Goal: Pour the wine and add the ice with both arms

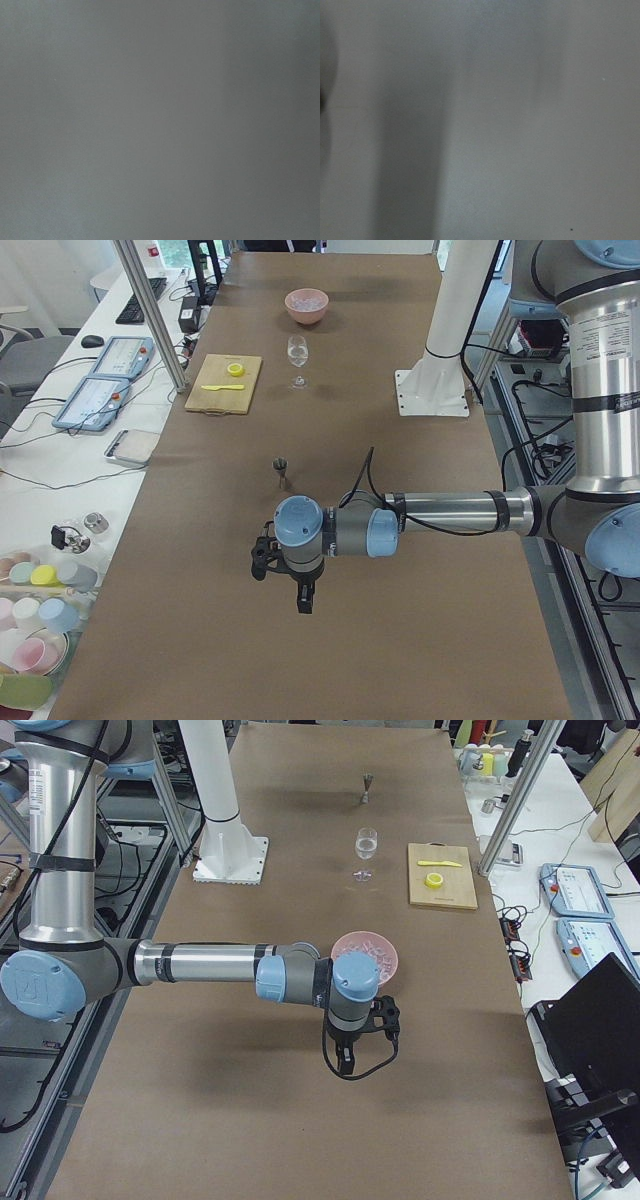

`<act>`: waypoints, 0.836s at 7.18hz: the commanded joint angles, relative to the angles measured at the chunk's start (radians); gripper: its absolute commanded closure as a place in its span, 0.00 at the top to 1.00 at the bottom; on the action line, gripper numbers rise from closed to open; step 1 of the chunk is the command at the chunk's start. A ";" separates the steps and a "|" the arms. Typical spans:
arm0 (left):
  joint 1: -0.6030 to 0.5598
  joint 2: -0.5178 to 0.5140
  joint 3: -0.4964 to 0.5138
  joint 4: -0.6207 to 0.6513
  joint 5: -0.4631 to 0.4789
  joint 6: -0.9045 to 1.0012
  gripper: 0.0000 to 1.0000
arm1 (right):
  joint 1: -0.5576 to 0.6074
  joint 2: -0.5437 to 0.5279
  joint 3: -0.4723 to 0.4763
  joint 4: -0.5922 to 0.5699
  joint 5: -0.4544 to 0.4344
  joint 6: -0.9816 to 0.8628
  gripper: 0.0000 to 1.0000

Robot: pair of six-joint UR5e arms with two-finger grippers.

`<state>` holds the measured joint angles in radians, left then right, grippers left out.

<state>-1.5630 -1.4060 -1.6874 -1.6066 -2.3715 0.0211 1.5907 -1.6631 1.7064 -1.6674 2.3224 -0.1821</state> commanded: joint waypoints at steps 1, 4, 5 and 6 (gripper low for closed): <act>0.001 -0.001 0.003 0.011 -0.003 -0.001 0.99 | 0.000 -0.001 0.005 0.000 0.002 0.001 1.00; 0.003 -0.002 0.023 0.021 0.002 -0.006 0.99 | 0.000 -0.001 0.013 0.000 0.005 0.003 1.00; 0.003 -0.001 0.020 0.020 0.002 -0.006 0.99 | 0.000 -0.003 0.021 -0.002 0.006 0.003 1.00; 0.003 -0.001 0.020 0.020 0.000 -0.006 0.99 | 0.000 -0.006 0.019 -0.002 0.006 0.001 1.00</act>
<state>-1.5601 -1.4070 -1.6678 -1.5861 -2.3707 0.0156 1.5907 -1.6659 1.7233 -1.6683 2.3276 -0.1800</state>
